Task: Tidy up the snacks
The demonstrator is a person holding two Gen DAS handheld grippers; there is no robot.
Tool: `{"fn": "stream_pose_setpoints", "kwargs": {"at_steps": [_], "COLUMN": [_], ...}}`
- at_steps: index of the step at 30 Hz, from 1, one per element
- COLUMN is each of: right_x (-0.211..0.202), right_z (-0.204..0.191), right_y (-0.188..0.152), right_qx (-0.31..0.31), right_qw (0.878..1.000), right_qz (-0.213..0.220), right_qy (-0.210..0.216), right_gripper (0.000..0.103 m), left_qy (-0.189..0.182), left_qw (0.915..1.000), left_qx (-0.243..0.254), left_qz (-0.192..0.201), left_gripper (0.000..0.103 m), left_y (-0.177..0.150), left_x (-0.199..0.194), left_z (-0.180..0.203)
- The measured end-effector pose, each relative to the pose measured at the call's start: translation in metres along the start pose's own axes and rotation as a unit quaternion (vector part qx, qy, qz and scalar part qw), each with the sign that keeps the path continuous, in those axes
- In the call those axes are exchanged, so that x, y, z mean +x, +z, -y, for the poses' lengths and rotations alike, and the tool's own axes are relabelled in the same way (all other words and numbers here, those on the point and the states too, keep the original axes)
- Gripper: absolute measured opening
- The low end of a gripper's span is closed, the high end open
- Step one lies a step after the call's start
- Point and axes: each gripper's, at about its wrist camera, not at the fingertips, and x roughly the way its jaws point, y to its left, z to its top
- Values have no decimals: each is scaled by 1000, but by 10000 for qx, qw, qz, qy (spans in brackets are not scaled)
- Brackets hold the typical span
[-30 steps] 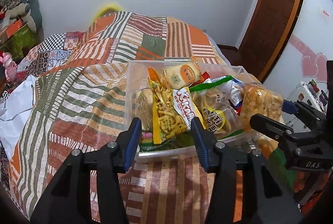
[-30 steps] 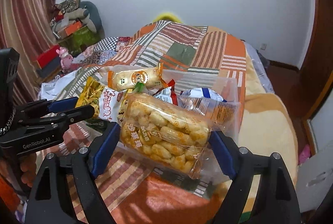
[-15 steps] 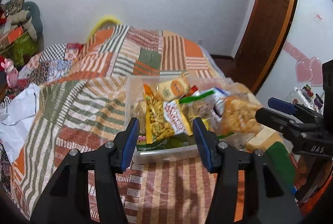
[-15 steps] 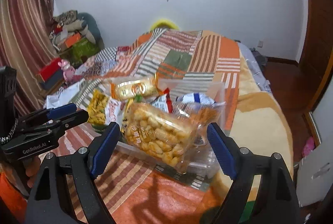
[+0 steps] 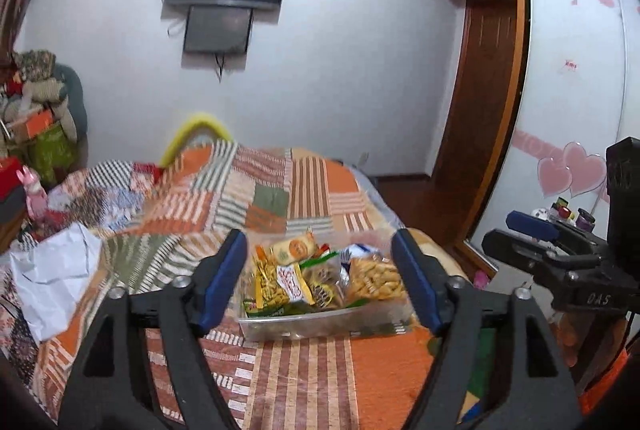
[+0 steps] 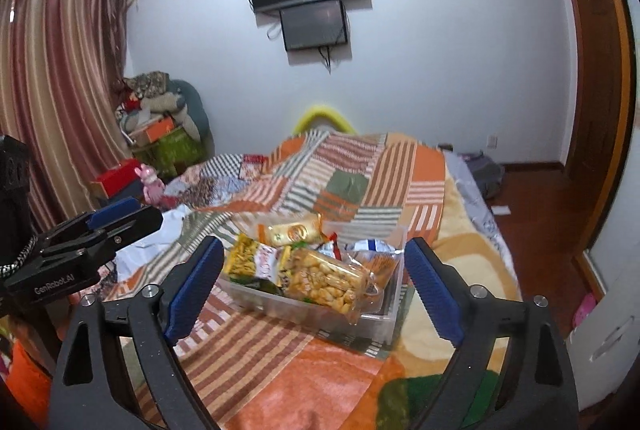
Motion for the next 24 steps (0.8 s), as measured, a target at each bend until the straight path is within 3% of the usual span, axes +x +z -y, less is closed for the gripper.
{"fn": "stream_pose_setpoints", "kwargs": {"at_steps": [2, 11, 24], "right_x": [-13, -45, -53], "right_z": [-6, -21, -25], "right_y": [0, -1, -9], "right_qx": [-39, -186, -177], "right_qw": [9999, 9986, 9983], "right_qz": [153, 489, 521], "right_qy": [-10, -89, -180], "right_gripper": [103, 103, 103], "left_qy": [39, 205, 273], "left_qw": [9999, 9977, 9976], "left_qx": [38, 167, 212], "left_qz": [153, 619, 600], "left_gripper": [88, 100, 101], "left_y": [3, 4, -6], "left_x": [-14, -60, -69], "left_z": [5, 19, 27]}}
